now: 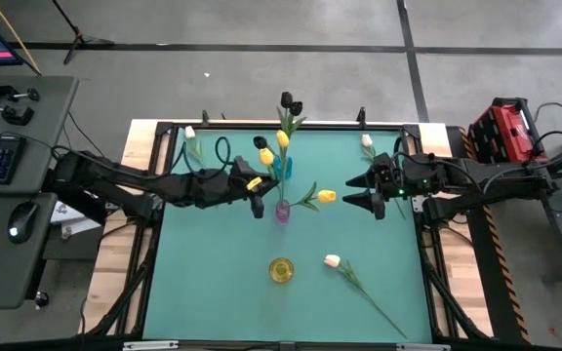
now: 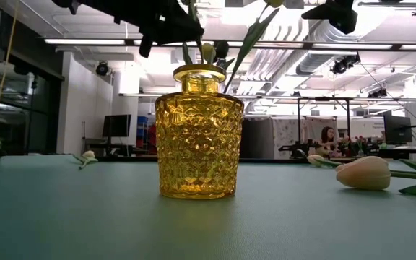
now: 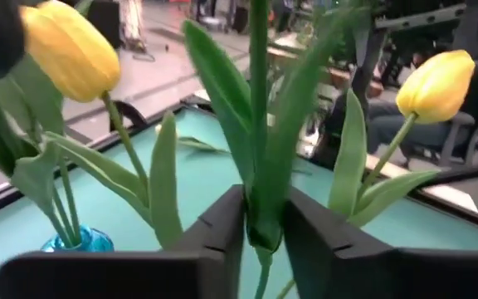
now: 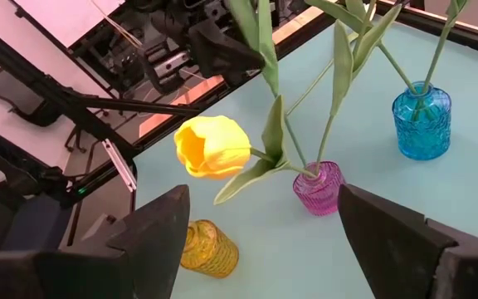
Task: Sort flowers into vase by color
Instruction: Put the yellow tulip into the violet vase, then put the top right white tulip into the yellow vase
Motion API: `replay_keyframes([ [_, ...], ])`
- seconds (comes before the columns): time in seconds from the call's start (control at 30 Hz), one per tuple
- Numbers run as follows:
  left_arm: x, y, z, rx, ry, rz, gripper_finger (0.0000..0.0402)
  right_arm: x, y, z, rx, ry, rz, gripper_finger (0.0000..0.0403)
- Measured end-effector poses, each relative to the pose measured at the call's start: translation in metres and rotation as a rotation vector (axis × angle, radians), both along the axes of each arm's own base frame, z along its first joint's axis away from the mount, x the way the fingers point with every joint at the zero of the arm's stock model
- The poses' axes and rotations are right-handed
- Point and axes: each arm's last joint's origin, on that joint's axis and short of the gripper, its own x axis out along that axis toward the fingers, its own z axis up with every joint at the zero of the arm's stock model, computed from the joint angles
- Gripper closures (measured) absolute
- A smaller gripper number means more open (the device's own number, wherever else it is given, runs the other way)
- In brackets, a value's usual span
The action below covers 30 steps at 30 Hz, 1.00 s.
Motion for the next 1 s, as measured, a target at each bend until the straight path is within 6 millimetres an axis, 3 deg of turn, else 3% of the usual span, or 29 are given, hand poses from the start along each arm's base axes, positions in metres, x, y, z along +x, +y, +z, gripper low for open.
replay_keyframes([
  [0.27,0.003,0.000,0.016,-0.052,0.078,-0.075,0.0208,0.000,0.000,0.000,0.000,0.000,0.000,0.0107],
  [0.47,-0.011,-0.002,0.034,-0.094,0.219,-0.173,0.0140,0.000,0.000,0.000,-0.009,0.000,0.003,0.0107],
  [0.7,-0.048,-0.001,0.066,-0.141,0.255,-0.189,0.0126,0.000,-0.004,0.000,-0.089,0.001,-0.062,0.0107],
  [1.0,-0.097,0.005,0.109,-0.138,-0.005,-0.083,0.0126,-0.004,-0.033,-0.004,-0.135,0.057,-0.323,0.0107],
])
